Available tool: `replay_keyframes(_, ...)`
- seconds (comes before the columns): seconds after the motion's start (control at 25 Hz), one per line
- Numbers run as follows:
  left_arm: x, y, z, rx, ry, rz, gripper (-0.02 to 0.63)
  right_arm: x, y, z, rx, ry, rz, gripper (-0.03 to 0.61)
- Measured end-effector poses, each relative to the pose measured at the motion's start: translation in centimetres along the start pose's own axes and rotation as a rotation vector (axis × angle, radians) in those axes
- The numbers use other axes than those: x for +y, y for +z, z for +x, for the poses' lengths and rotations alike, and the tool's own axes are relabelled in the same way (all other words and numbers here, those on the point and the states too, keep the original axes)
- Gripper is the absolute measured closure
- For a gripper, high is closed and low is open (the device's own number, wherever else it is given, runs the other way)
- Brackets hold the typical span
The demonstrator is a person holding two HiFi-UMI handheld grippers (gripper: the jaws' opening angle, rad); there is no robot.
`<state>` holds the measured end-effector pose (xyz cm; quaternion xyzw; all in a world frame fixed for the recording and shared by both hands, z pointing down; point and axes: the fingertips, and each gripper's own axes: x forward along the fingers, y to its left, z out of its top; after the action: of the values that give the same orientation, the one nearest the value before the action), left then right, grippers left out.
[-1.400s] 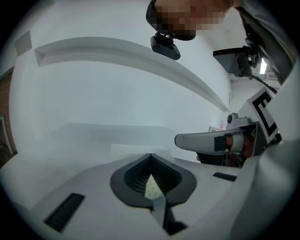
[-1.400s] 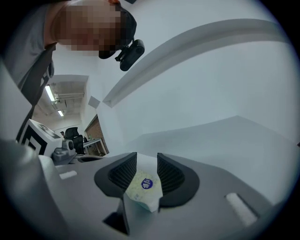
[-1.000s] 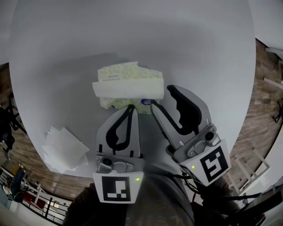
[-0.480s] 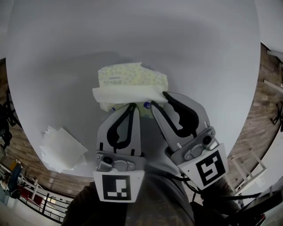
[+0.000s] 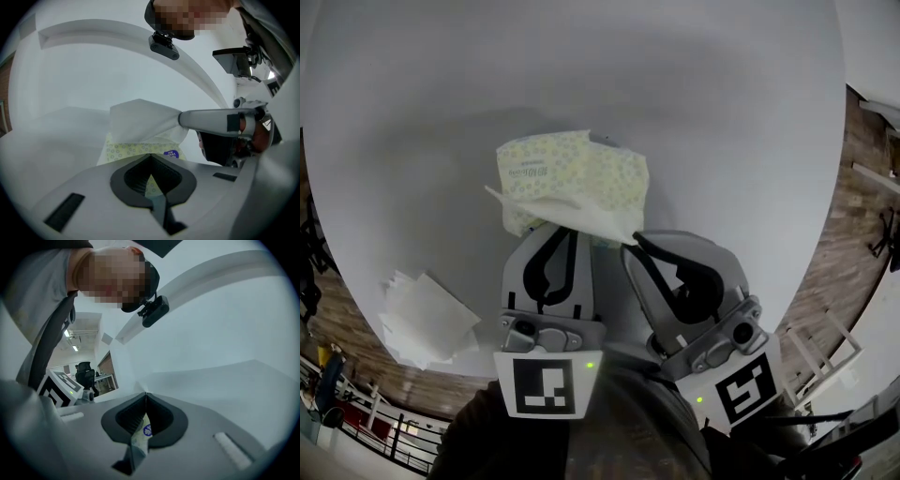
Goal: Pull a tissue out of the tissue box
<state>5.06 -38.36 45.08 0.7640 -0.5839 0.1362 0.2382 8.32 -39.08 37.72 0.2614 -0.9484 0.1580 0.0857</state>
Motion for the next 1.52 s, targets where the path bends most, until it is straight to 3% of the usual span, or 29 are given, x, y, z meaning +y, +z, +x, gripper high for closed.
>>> replay_keyframes(0.48,0.2,1.2,-0.9,-0.038,0.029,-0.04,0.615,4.4,6.2,-2.4,-0.11,0.059,-0.052,0.574)
replay_keyframes(0.8,-2.1,4.4,-5.9,-0.107,-0.01,-0.053,0.615,8.0,9.7,-5.4,-0.17,0.043,-0.131,0.574)
replay_keyframes(1.08,-4.2,6.5,-17.1,-0.178,0.061,-0.016,0.615,13.0,9.7,-9.2,-0.192,0.046,-0.144,0.574)
replay_keyframes(1.28,-5.6,7.3,-26.7,-0.244,0.171,-0.039,0.615,16.2,9.5,-10.1,-0.147,0.07,-0.106,0.574)
replay_keyframes(1.52,-0.9,6.6,-36.5,-0.285,0.266,-0.033,0.615,24.8,6.6,-4.7,-0.064,0.127,-0.124,0.574)
